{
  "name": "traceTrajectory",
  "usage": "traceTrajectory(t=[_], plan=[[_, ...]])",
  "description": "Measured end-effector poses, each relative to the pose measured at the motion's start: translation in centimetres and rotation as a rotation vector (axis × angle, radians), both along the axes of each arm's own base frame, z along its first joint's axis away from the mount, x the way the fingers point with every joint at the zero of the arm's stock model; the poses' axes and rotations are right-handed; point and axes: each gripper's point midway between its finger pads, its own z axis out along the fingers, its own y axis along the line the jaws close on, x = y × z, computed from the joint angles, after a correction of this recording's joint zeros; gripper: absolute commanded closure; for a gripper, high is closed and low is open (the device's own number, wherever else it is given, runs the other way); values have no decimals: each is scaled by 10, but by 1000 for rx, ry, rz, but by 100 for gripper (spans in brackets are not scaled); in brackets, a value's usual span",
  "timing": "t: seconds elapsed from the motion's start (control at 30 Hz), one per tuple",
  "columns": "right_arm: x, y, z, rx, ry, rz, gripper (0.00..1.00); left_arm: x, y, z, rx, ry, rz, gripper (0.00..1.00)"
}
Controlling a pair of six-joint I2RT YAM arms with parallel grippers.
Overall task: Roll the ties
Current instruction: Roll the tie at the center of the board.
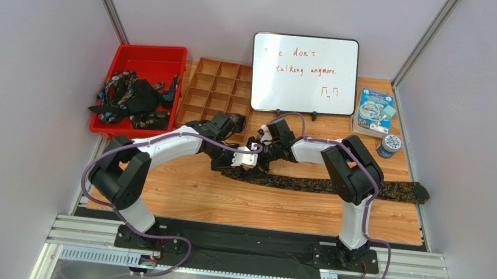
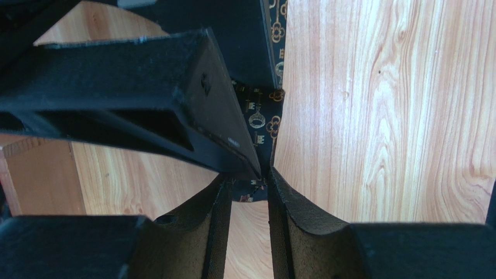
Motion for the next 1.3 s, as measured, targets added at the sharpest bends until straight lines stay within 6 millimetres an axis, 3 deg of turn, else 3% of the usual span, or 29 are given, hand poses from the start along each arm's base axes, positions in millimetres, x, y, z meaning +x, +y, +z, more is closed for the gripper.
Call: traceTrajectory(t=[0.57, 0.67, 0.7, 0.9, 1.07, 1.13, 1.2, 1.3], plan=[[2, -6, -1, -28, 0, 17, 49, 1, -13, -7, 29, 31, 8, 65], [3, -6, -3, -31, -2, 27, 59, 1, -13, -7, 30, 34, 11, 64], [3, -6, -4, -33, -2, 29, 66, 0, -13, -7, 29, 36, 13, 63], [2, -10, -13, -49, 14, 31, 87, 0, -14, -7, 31, 44, 34, 38], [4, -13, -17, -55, 17, 27, 99, 3, 0, -4, 28, 29, 60, 27], [5, -14, -17, -53, 13, 28, 100, 4, 7, -4, 31, 24, 69, 25], [5, -14, -17, -52, 10, 31, 100, 4, 10, -4, 35, 21, 76, 15], [5, -14, -17, -48, 8, 36, 100, 5, 9, -4, 31, 19, 74, 14]])
